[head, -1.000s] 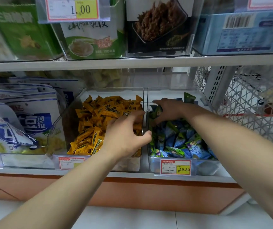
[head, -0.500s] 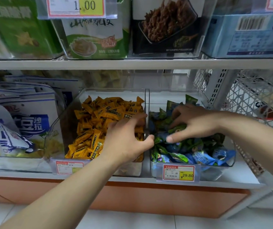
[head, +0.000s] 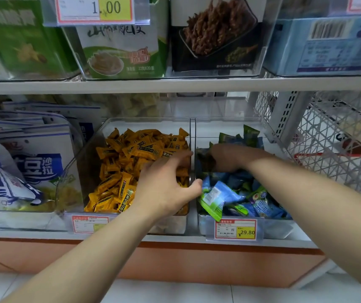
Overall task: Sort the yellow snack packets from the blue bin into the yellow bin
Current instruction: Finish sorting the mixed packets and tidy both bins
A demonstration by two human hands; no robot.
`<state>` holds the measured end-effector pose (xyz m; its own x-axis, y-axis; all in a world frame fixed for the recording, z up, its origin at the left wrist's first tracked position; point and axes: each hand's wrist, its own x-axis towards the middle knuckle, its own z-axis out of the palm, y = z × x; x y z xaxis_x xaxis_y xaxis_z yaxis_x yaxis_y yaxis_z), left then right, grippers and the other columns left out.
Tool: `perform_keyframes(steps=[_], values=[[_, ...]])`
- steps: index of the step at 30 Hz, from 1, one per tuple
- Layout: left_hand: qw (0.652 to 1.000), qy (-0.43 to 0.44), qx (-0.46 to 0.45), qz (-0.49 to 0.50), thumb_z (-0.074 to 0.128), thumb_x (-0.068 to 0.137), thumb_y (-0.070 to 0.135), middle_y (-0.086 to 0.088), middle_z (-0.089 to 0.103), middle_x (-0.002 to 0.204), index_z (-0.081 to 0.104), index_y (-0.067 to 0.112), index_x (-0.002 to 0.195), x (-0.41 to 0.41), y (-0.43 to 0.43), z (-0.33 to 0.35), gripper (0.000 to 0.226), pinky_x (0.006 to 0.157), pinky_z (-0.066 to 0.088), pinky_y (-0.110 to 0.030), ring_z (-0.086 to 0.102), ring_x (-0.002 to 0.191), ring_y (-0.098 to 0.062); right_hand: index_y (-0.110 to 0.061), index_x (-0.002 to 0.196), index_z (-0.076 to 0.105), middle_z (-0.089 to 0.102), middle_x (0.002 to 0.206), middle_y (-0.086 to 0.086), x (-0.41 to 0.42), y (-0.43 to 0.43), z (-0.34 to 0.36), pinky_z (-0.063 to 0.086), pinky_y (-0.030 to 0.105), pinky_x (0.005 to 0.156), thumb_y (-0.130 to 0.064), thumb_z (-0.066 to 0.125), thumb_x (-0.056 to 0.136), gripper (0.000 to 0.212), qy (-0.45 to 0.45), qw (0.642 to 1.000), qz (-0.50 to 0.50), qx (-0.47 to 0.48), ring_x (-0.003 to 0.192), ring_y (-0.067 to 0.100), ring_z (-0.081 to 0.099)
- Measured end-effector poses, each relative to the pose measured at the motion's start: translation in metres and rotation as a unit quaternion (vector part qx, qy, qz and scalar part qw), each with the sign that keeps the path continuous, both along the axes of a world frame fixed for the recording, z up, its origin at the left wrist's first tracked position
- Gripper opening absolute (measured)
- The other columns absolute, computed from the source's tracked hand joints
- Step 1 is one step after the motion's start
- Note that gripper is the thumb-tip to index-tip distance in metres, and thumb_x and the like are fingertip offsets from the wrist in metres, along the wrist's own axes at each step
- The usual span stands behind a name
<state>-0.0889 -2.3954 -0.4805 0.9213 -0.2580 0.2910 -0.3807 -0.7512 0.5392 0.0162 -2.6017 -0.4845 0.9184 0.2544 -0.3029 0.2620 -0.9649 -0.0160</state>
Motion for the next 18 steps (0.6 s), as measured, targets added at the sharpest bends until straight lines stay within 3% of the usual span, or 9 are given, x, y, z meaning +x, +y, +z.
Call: perform_keyframes(steps=[3, 5, 7, 9, 13, 18], values=[[1.000, 0.000, 0.003, -0.001, 0.054, 0.072, 0.064, 0.015, 0.064, 0.122, 0.046, 0.044, 0.137, 0.000, 0.001, -0.001, 0.069, 0.102, 0.045, -0.042, 0.058, 0.114, -0.012, -0.013, 0.109, 0.061, 0.065, 0.103, 0.007, 0.002, -0.006, -0.003, 0.047, 0.028, 0.074, -0.035, 0.063, 0.091, 0.028, 0.016, 0.996, -0.020, 0.089, 0.090, 0.023, 0.061], [1.000, 0.002, 0.005, -0.003, 0.054, 0.072, 0.065, 0.014, 0.063, 0.124, 0.045, 0.044, 0.137, 0.000, 0.002, -0.002, 0.069, 0.103, 0.045, -0.042, 0.058, 0.116, -0.011, -0.013, 0.128, 0.055, 0.063, 0.118, 0.008, 0.001, -0.009, -0.003, 0.050, 0.034, 0.089, -0.032, 0.066, 0.090, 0.044, 0.039, 0.991, -0.040, 0.124, 0.103, 0.024, 0.060], [1.000, 0.002, 0.008, -0.003, 0.054, 0.072, 0.065, 0.014, 0.063, 0.124, 0.045, 0.045, 0.137, 0.000, 0.001, -0.002, 0.069, 0.103, 0.045, -0.043, 0.057, 0.116, -0.011, -0.015, 0.134, 0.055, 0.062, 0.124, 0.007, 0.002, -0.012, 0.000, 0.049, 0.042, 0.097, -0.032, 0.068, 0.088, 0.050, 0.049, 0.985, -0.059, 0.154, 0.109, 0.024, 0.060], [1.000, 0.001, 0.009, 0.001, 0.053, 0.073, 0.066, 0.014, 0.063, 0.124, 0.044, 0.045, 0.137, 0.001, 0.001, -0.002, 0.068, 0.103, 0.045, -0.043, 0.058, 0.115, -0.012, -0.015, 0.125, 0.064, 0.066, 0.118, 0.005, 0.004, -0.012, 0.004, 0.050, 0.041, 0.097, -0.033, 0.070, 0.085, 0.044, 0.053, 0.979, -0.071, 0.184, 0.106, 0.023, 0.062], [1.000, 0.000, 0.010, -0.003, 0.054, 0.073, 0.065, 0.015, 0.063, 0.123, 0.045, 0.045, 0.137, 0.000, 0.000, -0.001, 0.068, 0.102, 0.045, -0.044, 0.058, 0.114, -0.012, -0.008, 0.107, 0.067, 0.067, 0.102, 0.010, 0.008, -0.003, -0.001, 0.051, 0.034, 0.079, -0.031, 0.066, 0.088, 0.029, 0.059, 0.979, -0.073, 0.179, 0.092, 0.024, 0.064], [0.999, -0.033, 0.012, 0.000, 0.054, 0.076, 0.061, 0.014, 0.059, 0.130, 0.049, 0.041, 0.137, -0.001, 0.001, 0.001, 0.064, 0.108, 0.038, -0.040, 0.051, 0.122, -0.012, -0.013, 0.121, 0.063, 0.062, 0.124, 0.009, 0.010, 0.002, -0.004, 0.047, 0.032, 0.091, -0.023, 0.055, 0.096, 0.027, 0.084, 0.982, -0.040, 0.165, 0.107, 0.021, 0.058]])
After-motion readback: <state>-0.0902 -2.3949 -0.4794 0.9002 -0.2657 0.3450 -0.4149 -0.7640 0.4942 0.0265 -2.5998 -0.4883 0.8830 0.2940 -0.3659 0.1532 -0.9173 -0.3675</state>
